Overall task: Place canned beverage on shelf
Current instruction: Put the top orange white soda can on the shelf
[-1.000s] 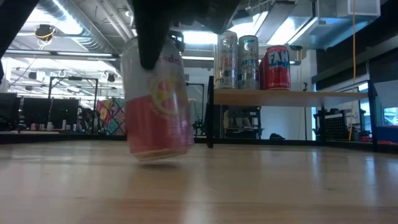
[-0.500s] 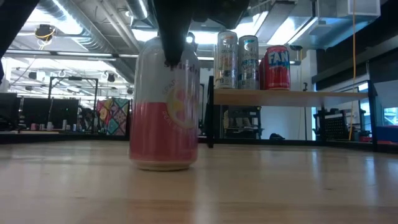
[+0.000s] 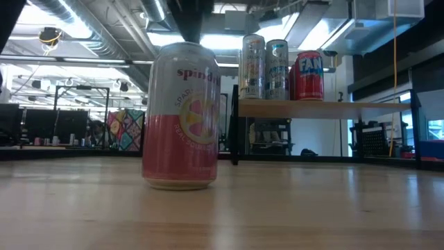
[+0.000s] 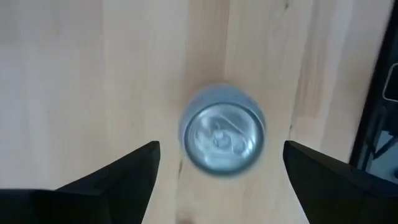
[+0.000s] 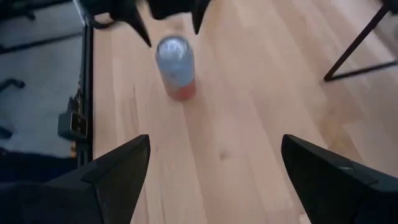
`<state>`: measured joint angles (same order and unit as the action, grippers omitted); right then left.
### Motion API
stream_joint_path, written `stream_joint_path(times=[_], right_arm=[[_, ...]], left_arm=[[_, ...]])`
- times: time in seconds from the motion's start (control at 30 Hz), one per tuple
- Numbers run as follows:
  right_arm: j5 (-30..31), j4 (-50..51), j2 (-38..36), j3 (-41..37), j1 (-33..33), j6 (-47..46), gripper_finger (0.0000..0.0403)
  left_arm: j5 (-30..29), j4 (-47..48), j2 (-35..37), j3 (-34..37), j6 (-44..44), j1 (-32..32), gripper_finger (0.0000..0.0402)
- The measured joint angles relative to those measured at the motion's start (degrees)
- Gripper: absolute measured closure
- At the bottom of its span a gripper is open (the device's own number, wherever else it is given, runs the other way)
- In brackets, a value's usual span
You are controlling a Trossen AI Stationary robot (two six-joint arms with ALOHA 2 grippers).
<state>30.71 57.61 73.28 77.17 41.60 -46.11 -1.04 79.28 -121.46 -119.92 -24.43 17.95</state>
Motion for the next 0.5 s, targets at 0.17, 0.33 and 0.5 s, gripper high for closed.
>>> stream_joint_path(times=[0.17, 0.33, 0.5], right_arm=[[4.8, -1.97, 1.39, 0.0, 0.0, 3.1, 0.0052], [5.34, -1.92, 5.95, 0.0, -2.11, 3.29, 0.0052], [0.05, -3.96, 11.77, 0.0, -5.46, 5.92, 0.0052]], left_arm=[[-4.71, 2.07, 4.65, 0.0, -1.62, 2.89, 0.0073], [-13.41, 3.95, 7.94, 2.89, -3.13, 7.46, 0.0073], [-15.58, 1.9, 13.28, 14.81, -6.97, 10.43, 0.0072]])
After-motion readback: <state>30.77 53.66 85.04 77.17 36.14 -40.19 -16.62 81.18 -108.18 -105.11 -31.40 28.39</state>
